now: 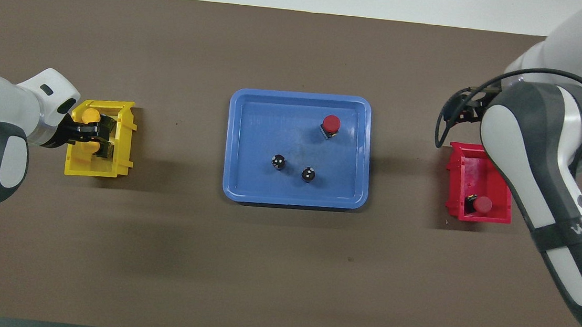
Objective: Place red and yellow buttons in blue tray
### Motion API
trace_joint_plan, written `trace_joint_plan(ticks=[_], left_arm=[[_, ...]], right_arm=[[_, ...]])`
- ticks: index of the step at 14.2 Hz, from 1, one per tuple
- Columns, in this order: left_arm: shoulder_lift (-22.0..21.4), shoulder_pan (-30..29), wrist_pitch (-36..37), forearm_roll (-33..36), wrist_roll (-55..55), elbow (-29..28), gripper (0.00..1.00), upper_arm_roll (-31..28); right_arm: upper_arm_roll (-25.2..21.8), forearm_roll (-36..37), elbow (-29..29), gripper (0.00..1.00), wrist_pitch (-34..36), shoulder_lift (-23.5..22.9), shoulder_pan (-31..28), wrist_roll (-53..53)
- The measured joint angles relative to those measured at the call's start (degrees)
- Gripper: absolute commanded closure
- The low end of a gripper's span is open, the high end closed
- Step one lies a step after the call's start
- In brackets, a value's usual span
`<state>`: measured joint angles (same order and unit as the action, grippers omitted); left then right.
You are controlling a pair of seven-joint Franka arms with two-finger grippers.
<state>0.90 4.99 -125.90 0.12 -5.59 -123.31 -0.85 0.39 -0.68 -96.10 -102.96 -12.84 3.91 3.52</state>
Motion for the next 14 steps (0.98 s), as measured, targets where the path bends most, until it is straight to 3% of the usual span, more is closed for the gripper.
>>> trace_joint_plan(ticks=[2,6,14], left_arm=[[0.3,0.0,-0.2,0.0,0.0,0.0,0.30,-0.1],[0.9,-0.3,-0.4,0.0,0.0,0.0,0.30,-0.3],[1.5,-0.8,-2.3,0.0,0.0,-1.4,0.34,-0.3]], right_arm=[[0.1,0.0,-8.2,0.19,-5.0,2.9,-1.4,-3.0],[0.1,0.0,-20.5,0.23,-13.5,6.6,-3.5,-6.8],[0.1,0.0,-25.5,0.30,-15.2,9.4,-5.4,-11.6]])
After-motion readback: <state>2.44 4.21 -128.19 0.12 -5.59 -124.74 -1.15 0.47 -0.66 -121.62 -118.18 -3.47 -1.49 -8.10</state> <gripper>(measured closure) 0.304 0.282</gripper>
